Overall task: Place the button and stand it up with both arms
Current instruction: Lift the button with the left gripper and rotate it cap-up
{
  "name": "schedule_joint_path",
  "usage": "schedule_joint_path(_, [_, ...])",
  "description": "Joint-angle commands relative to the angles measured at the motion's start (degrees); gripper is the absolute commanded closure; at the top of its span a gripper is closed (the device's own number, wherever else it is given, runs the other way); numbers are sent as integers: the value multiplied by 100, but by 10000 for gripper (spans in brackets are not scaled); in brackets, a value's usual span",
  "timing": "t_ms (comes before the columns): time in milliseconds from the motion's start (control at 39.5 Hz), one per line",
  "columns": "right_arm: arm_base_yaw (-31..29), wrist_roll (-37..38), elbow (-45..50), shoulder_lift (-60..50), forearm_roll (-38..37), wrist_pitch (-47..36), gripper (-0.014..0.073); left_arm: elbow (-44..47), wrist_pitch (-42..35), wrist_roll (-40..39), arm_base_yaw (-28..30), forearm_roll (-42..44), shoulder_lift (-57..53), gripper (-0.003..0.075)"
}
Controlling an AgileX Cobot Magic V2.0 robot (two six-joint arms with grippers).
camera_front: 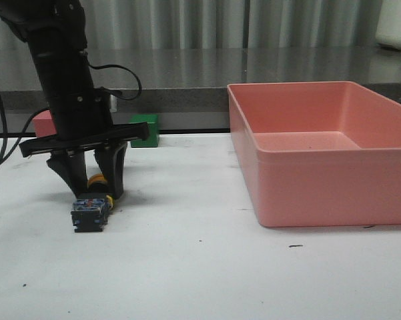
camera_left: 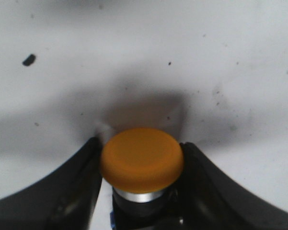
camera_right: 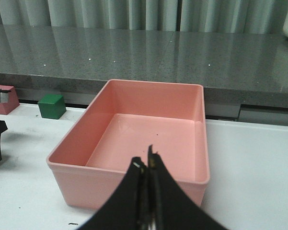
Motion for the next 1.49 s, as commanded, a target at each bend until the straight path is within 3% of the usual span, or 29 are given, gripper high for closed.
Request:
schedule_joint_path(0, [-42, -60, -145, 56, -50, -498, 664, -151, 117, -21, -42, -114, -336, 539])
schedule_joint_path(177, [-42, -60, -145, 56, -50, -498, 664, -163, 123, 169, -42, -114, -399, 628])
schedule_joint_path(405, [-42, -60, -145, 56, -50, -498, 664, -13, -608, 368, -42, 103, -1118, 649])
schedule_joint_path(582, [-42, -60, -145, 56, -50, -498, 664, 869, -2244, 382, -42, 598, -2225, 650])
schedule_joint_path(936, [-42, -60, -145, 56, -50, -498, 664, 4440, -6892, 389, -42, 1041, -4678, 661])
schedule_joint_path(1164, [-42, -60, -145, 56, -50, -498, 664, 6350, -9635, 405, -42, 1100, -5444, 661])
schedule_joint_path(1265, [-42, -60, -145, 56, -50, -498, 664, 6783, -10219, 405, -42, 1100, -5411, 661])
schedule_joint_path(1467, [-42, -60, -145, 56, -50, -498, 664, 6998, -10313, 405, -42, 1100, -4878, 661])
